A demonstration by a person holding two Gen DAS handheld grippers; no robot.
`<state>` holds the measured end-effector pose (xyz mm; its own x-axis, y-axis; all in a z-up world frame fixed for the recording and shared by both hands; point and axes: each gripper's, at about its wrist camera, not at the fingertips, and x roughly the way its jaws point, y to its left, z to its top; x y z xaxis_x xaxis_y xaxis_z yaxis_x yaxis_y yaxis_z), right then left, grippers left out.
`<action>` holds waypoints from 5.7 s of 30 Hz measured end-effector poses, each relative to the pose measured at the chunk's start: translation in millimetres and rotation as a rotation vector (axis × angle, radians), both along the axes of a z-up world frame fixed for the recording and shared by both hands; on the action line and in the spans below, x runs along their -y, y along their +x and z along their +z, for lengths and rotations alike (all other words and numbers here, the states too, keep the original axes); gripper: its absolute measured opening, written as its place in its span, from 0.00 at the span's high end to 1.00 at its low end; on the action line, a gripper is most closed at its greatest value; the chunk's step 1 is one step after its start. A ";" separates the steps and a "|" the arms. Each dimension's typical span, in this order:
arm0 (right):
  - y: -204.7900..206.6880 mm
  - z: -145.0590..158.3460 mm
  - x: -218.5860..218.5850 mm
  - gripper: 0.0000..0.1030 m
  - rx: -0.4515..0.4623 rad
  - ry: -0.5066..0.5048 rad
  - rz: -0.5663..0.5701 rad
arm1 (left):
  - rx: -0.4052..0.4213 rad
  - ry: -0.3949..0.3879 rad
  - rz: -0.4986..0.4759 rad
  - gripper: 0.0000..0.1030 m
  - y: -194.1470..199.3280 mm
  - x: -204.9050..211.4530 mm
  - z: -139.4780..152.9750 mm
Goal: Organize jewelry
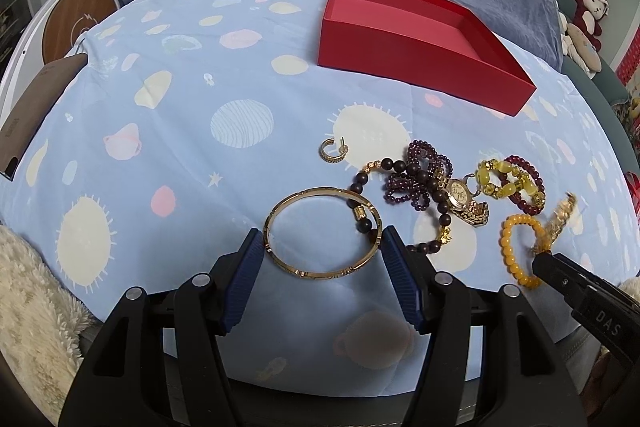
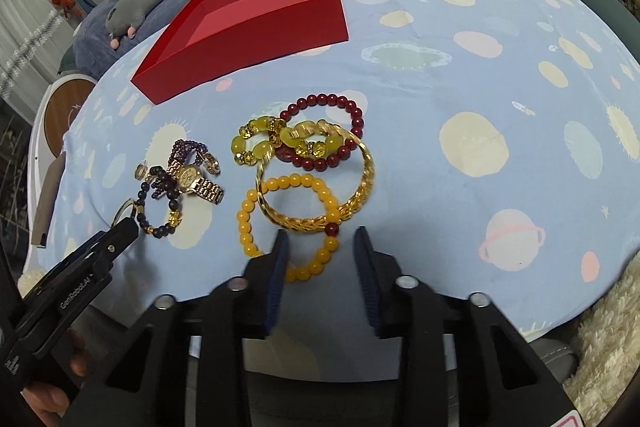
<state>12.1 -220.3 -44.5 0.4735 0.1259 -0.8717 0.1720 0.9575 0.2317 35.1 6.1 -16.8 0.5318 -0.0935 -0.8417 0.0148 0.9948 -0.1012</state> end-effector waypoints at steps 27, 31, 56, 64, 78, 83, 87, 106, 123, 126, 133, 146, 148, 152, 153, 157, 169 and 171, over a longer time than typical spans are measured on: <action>59.8 15.0 6.4 0.93 0.031 0.090 -0.021 | -0.012 -0.032 0.006 0.44 2.7 -3.3 -0.7; 68.9 15.2 7.3 0.93 0.039 0.093 -0.025 | -0.009 -0.034 0.005 0.44 2.0 -4.3 0.2; 123.6 12.1 27.0 0.93 0.039 0.201 -0.059 | 0.045 -0.073 0.023 0.47 40.3 -13.8 30.0; 134.6 28.0 -1.4 0.93 0.083 0.200 0.018 | 0.029 -0.071 0.023 0.47 45.3 -13.5 26.8; 61.6 62.6 22.8 0.93 0.155 0.288 -0.008 | -0.017 0.004 0.058 0.44 52.6 -20.7 -5.0; 42.7 38.1 28.6 0.93 0.080 0.267 -0.028 | 0.000 0.003 0.039 0.74 57.4 -18.5 -4.6; 35.5 24.4 28.0 0.88 0.040 0.245 -0.024 | -0.002 -0.014 0.030 0.95 58.9 -19.0 -5.2; 50.6 19.1 15.8 0.81 0.024 0.226 0.037 | 0.033 -0.092 0.010 0.97 53.3 -16.5 18.1; 77.2 -9.8 33.1 0.75 -0.005 0.431 -0.125 | 0.014 -0.114 0.011 0.97 50.9 -19.9 14.9; 79.0 -14.2 34.4 0.75 -0.006 0.460 -0.141 | 0.001 -0.114 0.020 0.99 50.5 -21.3 10.8; 77.7 -15.8 34.6 0.81 -0.029 0.480 -0.133 | -0.017 -0.111 0.019 1.00 45.9 -20.6 3.9; 48.0 -7.5 33.9 0.77 -0.040 0.487 -0.113 | -0.032 -0.134 0.054 0.99 43.1 -27.1 -0.3; 55.0 -8.3 30.3 0.77 -0.043 0.489 -0.108 | -0.032 -0.147 0.061 0.98 46.4 -28.6 0.1; 65.5 -12.5 20.6 0.77 -0.063 0.484 -0.098 | -0.048 -0.157 0.069 0.93 55.4 -29.6 -4.2; 66.9 -13.6 20.0 0.77 -0.062 0.487 -0.107 | -0.049 -0.159 0.072 0.89 57.0 -29.8 -4.9; 72.3 -15.2 21.3 0.76 -0.057 0.522 -0.138 | -0.041 -0.168 0.065 0.76 63.3 -26.7 -4.9; 56.5 -2.8 28.9 0.99 -0.054 0.443 -0.125 | -0.042 -0.117 0.012 0.97 56.5 -13.9 -5.8; 50.8 0.6 32.7 0.99 -0.053 0.427 -0.120 | -0.045 -0.117 0.009 0.97 51.4 -13.5 -5.3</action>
